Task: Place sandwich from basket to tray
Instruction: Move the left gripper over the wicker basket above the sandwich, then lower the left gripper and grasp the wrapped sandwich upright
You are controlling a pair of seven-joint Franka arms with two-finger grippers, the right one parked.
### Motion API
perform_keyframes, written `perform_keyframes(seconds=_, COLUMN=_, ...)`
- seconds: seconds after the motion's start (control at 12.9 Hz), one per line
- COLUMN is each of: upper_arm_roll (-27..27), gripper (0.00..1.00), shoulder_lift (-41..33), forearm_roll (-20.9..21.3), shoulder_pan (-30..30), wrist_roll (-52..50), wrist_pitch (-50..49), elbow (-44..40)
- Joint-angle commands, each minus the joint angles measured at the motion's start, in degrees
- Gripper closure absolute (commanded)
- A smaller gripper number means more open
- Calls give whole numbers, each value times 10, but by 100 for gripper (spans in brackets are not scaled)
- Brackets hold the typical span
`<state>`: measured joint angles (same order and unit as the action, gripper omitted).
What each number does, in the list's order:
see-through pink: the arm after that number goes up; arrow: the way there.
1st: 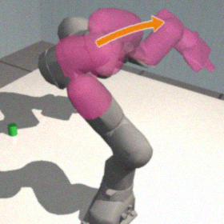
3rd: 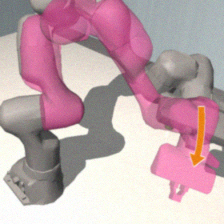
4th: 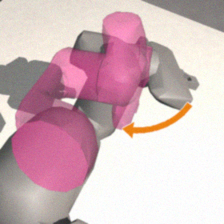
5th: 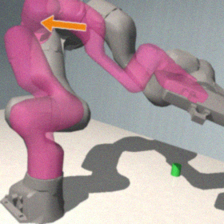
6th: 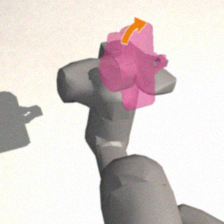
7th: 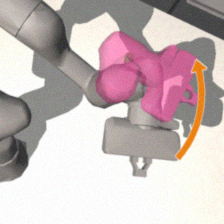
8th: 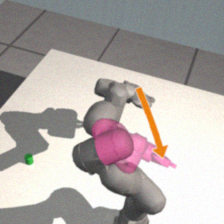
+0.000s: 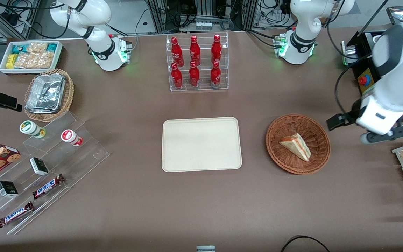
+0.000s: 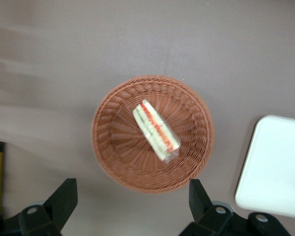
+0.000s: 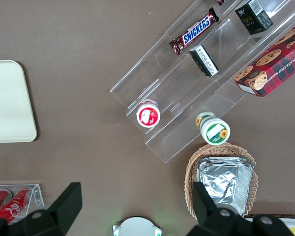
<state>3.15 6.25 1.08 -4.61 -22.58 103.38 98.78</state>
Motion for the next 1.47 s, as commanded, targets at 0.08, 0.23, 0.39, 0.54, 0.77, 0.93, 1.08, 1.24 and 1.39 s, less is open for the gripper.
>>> perform_keyframes(seconds=0.08, upper_arm_roll=-2, gripper=0, shoulder_lift=-3, forearm_roll=3, shoulder_pan=-28, wrist_roll=-155, wrist_pitch=123, elbow=97)
perform_keyframes(seconds=0.23, upper_arm_roll=-2, gripper=0, shoulder_lift=-2, forearm_roll=3, shoulder_pan=-34, wrist_roll=-200, wrist_pitch=175, elbow=143)
perform_keyframes(seconds=0.39, upper_arm_roll=-2, gripper=0, shoulder_lift=3, forearm_roll=3, shoulder_pan=-41, wrist_roll=-243, wrist_pitch=230, elbow=185)
perform_keyframes(seconds=0.54, upper_arm_roll=-2, gripper=0, shoulder_lift=16, forearm_roll=3, shoulder_pan=-46, wrist_roll=-274, wrist_pitch=276, elbow=214)
perform_keyframes(seconds=0.77, upper_arm_roll=-2, gripper=0, shoulder_lift=21, forearm_roll=3, shoulder_pan=-47, wrist_roll=-280, wrist_pitch=349, elbow=269)
perform_keyframes(seconds=0.93, upper_arm_roll=-2, gripper=0, shoulder_lift=38, forearm_roll=3, shoulder_pan=-47, wrist_roll=-288, wrist_pitch=362, elbow=273)
perform_keyframes(seconds=1.08, upper_arm_roll=-2, gripper=0, shoulder_lift=56, forearm_roll=3, shoulder_pan=-47, wrist_roll=-288, wrist_pitch=385, elbow=275)
perform_keyframes(seconds=1.24, upper_arm_roll=-2, gripper=0, shoulder_lift=81, forearm_roll=3, shoulder_pan=-48, wrist_roll=-288, wrist_pitch=411, elbow=274)
perform_keyframes(seconds=1.39, upper_arm_roll=-2, gripper=0, shoulder_lift=93, forearm_roll=3, shoulder_pan=-48, wrist_roll=-289, wrist_pitch=423, elbow=273)
